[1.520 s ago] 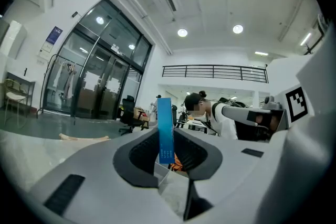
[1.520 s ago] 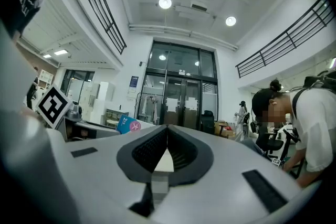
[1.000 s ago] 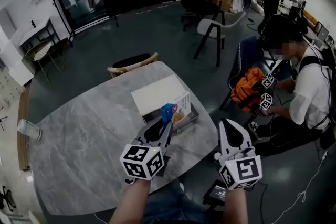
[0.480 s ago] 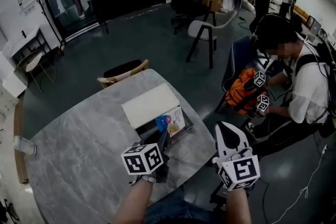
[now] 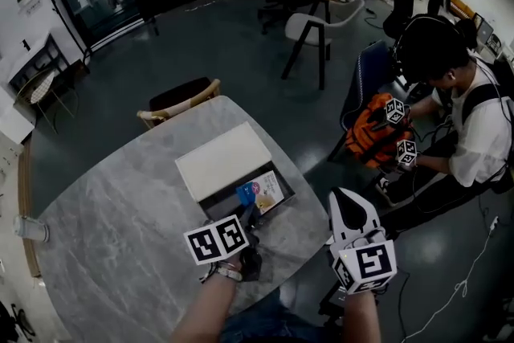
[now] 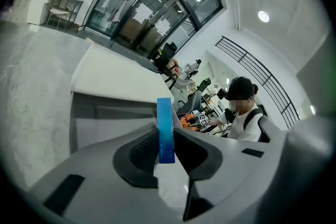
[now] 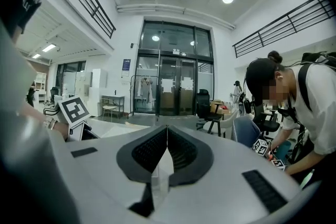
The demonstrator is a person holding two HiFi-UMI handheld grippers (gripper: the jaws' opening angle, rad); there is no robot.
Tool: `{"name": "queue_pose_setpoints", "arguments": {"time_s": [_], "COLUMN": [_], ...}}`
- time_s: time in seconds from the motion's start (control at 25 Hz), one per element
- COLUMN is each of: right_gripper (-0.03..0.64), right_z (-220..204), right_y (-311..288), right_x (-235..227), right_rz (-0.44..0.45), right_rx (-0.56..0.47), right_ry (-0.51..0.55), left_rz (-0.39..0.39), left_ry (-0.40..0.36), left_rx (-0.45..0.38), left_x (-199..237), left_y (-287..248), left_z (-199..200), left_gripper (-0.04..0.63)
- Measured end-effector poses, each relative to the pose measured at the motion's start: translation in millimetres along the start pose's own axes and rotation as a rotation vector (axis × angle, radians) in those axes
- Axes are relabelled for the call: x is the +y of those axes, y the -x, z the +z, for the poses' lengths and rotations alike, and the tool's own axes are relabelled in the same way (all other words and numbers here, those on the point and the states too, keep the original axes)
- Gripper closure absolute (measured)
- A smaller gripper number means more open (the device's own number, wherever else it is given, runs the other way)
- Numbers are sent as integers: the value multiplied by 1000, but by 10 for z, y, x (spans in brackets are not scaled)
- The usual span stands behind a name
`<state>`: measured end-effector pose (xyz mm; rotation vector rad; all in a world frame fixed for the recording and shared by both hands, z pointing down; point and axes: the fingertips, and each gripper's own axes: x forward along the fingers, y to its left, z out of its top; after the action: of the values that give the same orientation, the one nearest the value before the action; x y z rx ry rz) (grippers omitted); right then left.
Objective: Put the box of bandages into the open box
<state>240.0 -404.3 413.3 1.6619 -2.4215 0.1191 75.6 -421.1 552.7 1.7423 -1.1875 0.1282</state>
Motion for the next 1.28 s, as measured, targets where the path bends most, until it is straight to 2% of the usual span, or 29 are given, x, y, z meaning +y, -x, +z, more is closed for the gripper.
{"name": "queue_pose_setpoints", "arguments": {"time_s": [0.16,0.4,0.48,0.72,0.88,1.08,1.28], "right_gripper": [591,591,591,591,591,591,591], "right_z": [-187,-363,-384,-399,-366,-296,-246], "right_y": [-40,-79,-95,-149,-161,-114,-61], "right_x": [-49,-101,-105,-56,-26,-43,-49], "right_rz": [-19,-25,-25,-4,8,7,-3], "right_rx": [40,67,72,79,70,64,54], "right_ry": [-29,-47,-52,-55,-51,-41,-35], "left_rz": [0,-5,6,55,65,108,108], "left_ry": [66,227,254,240,202,174,118], "left_rx": [21,42,54,75,89,112,90], "left_x": [91,175,201,199,137,147,139], "left_y": [-91,-237,-257,-276,-299,-269,-209], "left_z": [-52,-113,-133,-170,-208,-241,-144], "left_gripper": [503,504,503,495,370,257,232]}}
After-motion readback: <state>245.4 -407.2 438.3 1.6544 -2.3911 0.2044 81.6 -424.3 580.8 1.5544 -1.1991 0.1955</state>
